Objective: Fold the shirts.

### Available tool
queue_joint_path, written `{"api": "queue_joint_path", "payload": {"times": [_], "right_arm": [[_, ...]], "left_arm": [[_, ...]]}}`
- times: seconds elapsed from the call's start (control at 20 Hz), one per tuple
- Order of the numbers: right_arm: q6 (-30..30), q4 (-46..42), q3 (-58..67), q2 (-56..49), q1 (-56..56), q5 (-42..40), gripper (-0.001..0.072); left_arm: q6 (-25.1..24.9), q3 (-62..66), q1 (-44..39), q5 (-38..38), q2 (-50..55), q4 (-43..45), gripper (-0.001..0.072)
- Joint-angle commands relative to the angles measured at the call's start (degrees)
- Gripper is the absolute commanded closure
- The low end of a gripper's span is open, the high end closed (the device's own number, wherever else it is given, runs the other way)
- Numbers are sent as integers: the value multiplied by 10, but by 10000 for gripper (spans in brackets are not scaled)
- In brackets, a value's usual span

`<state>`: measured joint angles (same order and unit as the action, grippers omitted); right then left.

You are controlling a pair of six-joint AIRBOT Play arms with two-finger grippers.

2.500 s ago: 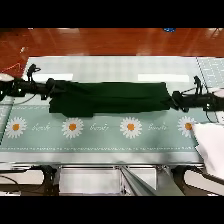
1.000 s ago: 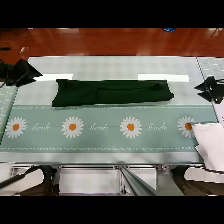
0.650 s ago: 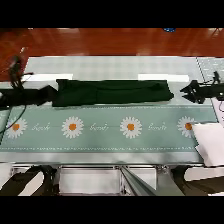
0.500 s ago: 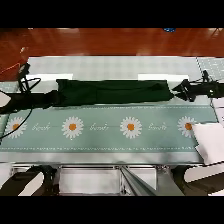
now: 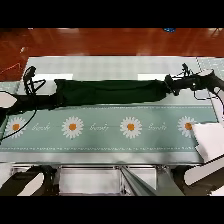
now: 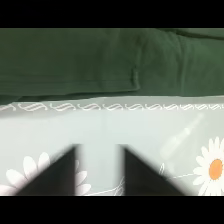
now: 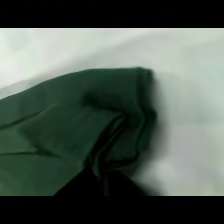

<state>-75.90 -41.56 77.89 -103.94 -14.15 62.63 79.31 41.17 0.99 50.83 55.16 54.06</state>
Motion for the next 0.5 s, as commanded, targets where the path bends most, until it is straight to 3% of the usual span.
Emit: {"api": "queue_joint_path", "payload": {"times": [0.0,0.15,0.45], "right_arm": [[-28,-95,8,70,2,39,689],[-49,-203,-24,188,0,65,689],[-51,-220,-160,447,-1,85,690]], "left_arm": [[-4,8,-1,6,1,-5,685],[-17,28,-21,-6,12,-38,685],[-17,183,-192,-19,194,-46,686]]}}
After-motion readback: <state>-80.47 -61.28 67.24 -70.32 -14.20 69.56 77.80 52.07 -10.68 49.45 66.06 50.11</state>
